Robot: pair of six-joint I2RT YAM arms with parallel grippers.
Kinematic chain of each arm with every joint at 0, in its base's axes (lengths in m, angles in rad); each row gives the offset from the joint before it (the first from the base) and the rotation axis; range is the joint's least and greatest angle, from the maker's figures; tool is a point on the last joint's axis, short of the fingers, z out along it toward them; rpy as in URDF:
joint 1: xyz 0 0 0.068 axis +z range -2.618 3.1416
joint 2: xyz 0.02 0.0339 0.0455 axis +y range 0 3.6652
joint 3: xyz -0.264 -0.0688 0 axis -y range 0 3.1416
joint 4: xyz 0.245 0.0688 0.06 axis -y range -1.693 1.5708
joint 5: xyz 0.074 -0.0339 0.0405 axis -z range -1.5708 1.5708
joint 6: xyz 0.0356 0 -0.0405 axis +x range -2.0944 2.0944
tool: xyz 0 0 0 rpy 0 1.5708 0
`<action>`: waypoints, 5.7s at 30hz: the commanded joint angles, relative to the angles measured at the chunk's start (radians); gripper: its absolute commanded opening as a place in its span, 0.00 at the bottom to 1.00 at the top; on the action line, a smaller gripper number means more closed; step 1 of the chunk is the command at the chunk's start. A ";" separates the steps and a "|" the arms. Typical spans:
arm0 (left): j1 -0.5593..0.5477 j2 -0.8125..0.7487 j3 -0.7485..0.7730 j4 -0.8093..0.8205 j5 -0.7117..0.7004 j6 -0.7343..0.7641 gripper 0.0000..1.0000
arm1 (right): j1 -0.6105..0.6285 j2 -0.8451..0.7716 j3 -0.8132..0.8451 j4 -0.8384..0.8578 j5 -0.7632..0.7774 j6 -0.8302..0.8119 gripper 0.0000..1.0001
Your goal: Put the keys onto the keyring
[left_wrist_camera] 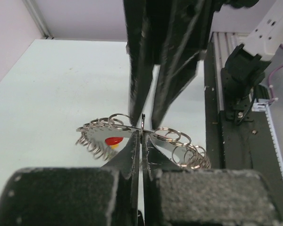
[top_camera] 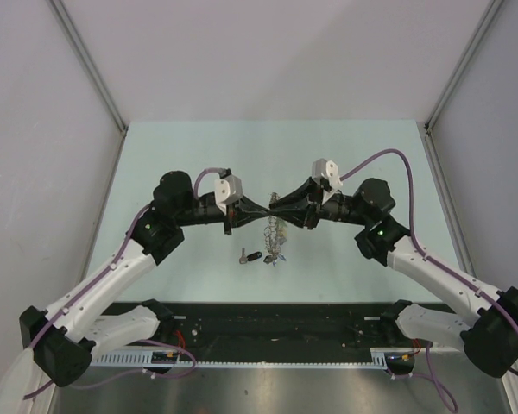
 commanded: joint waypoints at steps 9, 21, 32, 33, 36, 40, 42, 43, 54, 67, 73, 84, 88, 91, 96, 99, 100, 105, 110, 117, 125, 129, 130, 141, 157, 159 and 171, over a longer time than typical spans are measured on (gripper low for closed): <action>-0.003 -0.058 0.013 -0.114 -0.145 0.165 0.00 | -0.020 -0.190 0.060 -0.198 0.297 0.036 0.54; -0.003 -0.070 0.038 -0.243 -0.317 0.269 0.01 | -0.011 -0.225 0.060 -0.499 0.513 0.044 0.57; -0.005 -0.067 0.062 -0.306 -0.236 0.309 0.00 | 0.076 -0.102 0.099 -0.454 0.377 -0.158 0.52; -0.003 -0.067 0.067 -0.310 -0.230 0.309 0.00 | 0.083 -0.087 0.114 -0.457 0.351 -0.183 0.51; -0.003 -0.062 0.084 -0.320 -0.196 0.306 0.01 | 0.119 -0.026 0.178 -0.491 0.315 -0.281 0.50; -0.005 -0.042 0.119 -0.347 -0.162 0.299 0.00 | 0.136 0.019 0.226 -0.535 0.287 -0.361 0.45; -0.006 -0.030 0.137 -0.363 -0.147 0.294 0.00 | 0.142 0.040 0.244 -0.548 0.280 -0.383 0.42; -0.006 -0.027 0.142 -0.367 -0.142 0.292 0.00 | 0.144 0.048 0.258 -0.560 0.275 -0.404 0.40; -0.019 0.002 0.202 -0.424 -0.119 0.289 0.00 | 0.146 0.068 0.289 -0.580 0.226 -0.472 0.33; -0.031 0.017 0.225 -0.436 -0.107 0.282 0.00 | 0.156 0.082 0.295 -0.565 0.203 -0.476 0.24; -0.037 0.025 0.232 -0.452 -0.103 0.283 0.00 | 0.169 0.088 0.297 -0.562 0.206 -0.478 0.19; -0.036 -0.032 0.161 -0.363 -0.118 0.246 0.16 | 0.166 0.065 0.297 -0.574 0.212 -0.458 0.00; 0.013 -0.093 0.079 -0.236 -0.070 0.185 0.27 | 0.155 0.048 0.297 -0.572 0.208 -0.447 0.00; 0.069 -0.133 0.010 -0.136 -0.003 0.125 0.30 | 0.147 0.036 0.297 -0.574 0.192 -0.433 0.00; 0.086 -0.133 -0.034 -0.102 0.040 0.110 0.34 | 0.136 0.021 0.297 -0.572 0.186 -0.421 0.00; 0.087 -0.125 -0.041 -0.091 0.040 0.111 0.35 | 0.133 0.018 0.297 -0.566 0.179 -0.412 0.00; 0.086 -0.122 -0.042 -0.085 0.040 0.111 0.35 | 0.133 0.016 0.297 -0.565 0.177 -0.409 0.00; 0.087 -0.108 -0.044 -0.074 0.046 0.118 0.34 | 0.132 0.018 0.295 -0.548 0.171 -0.392 0.00; 0.086 -0.091 -0.044 -0.070 0.057 0.121 0.31 | 0.132 0.016 0.291 -0.525 0.159 -0.375 0.00; 0.086 -0.078 -0.050 -0.085 0.068 0.136 0.27 | 0.127 0.014 0.280 -0.477 0.154 -0.352 0.00; 0.083 -0.061 -0.034 -0.102 0.095 0.142 0.20 | 0.127 0.027 0.277 -0.457 0.139 -0.341 0.00; 0.079 -0.059 -0.027 -0.111 0.101 0.142 0.18 | 0.127 0.031 0.277 -0.457 0.133 -0.346 0.00; 0.078 -0.056 -0.024 -0.114 0.100 0.142 0.17 | 0.129 0.030 0.277 -0.456 0.132 -0.346 0.00; 0.072 -0.067 0.013 -0.131 0.098 0.136 0.20 | 0.133 0.050 0.277 -0.473 0.125 -0.361 0.00; 0.073 -0.075 0.030 -0.113 0.085 0.105 0.29 | 0.139 0.051 0.275 -0.499 0.119 -0.384 0.00; 0.072 -0.072 0.030 -0.114 0.086 0.104 0.29 | 0.141 0.050 0.277 -0.499 0.122 -0.386 0.00; 0.061 -0.030 0.045 -0.154 0.103 0.105 0.23 | 0.147 0.050 0.277 -0.494 0.119 -0.386 0.00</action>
